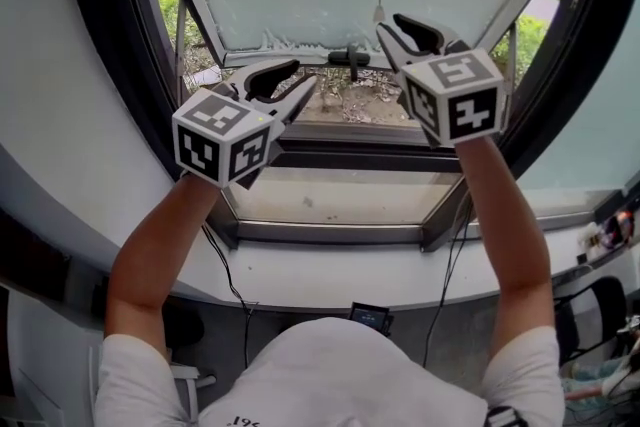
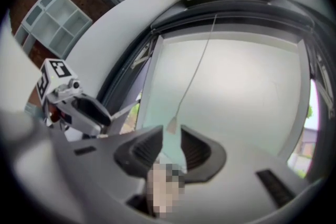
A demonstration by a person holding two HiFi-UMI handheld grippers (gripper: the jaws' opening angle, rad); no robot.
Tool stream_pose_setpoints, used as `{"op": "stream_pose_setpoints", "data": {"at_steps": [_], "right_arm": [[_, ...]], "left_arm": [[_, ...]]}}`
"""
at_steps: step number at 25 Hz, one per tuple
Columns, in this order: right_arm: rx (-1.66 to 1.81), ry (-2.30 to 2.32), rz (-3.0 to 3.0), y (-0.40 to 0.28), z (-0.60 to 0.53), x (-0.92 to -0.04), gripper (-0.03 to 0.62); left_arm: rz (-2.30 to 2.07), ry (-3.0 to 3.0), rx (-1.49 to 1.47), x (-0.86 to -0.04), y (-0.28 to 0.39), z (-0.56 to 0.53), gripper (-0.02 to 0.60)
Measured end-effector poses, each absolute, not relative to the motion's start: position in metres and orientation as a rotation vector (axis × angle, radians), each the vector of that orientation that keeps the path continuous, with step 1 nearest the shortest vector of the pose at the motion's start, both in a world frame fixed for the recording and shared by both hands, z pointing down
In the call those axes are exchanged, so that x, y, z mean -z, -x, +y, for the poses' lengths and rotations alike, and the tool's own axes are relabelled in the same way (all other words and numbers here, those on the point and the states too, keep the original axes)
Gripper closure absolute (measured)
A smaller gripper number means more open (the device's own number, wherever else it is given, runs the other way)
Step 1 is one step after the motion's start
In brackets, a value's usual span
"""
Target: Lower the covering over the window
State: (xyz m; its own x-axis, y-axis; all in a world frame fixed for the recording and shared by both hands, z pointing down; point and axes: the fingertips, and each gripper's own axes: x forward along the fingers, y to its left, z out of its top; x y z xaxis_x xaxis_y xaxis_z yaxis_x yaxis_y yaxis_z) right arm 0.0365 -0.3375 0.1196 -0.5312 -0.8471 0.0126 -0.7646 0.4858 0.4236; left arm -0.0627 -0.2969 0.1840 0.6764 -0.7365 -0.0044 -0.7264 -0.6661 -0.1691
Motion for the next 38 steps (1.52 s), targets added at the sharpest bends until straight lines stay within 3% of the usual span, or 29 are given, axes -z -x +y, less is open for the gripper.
{"op": "stream_pose_setpoints", "data": {"at_steps": [17,25,38], "right_arm": [[0.535,-1.478,-2.385,-0.011,-0.372,-0.086,0.494],[0.600,-1.533,-2.383,-0.020,-0.365,-0.080,0.566],[1.154,-1.389,-1.838,-0.004,-0.342,-0.084,0.571]], "left_arm": [[1.157,2.669,0.122,-0.161,0.059,-0.296,0.459],[1.144,2.672,0.126,-0.163,0.060,-0.292,0.457],[1.119,2.640,0.131,-0.163,0.054,-0.290,0.457]]}}
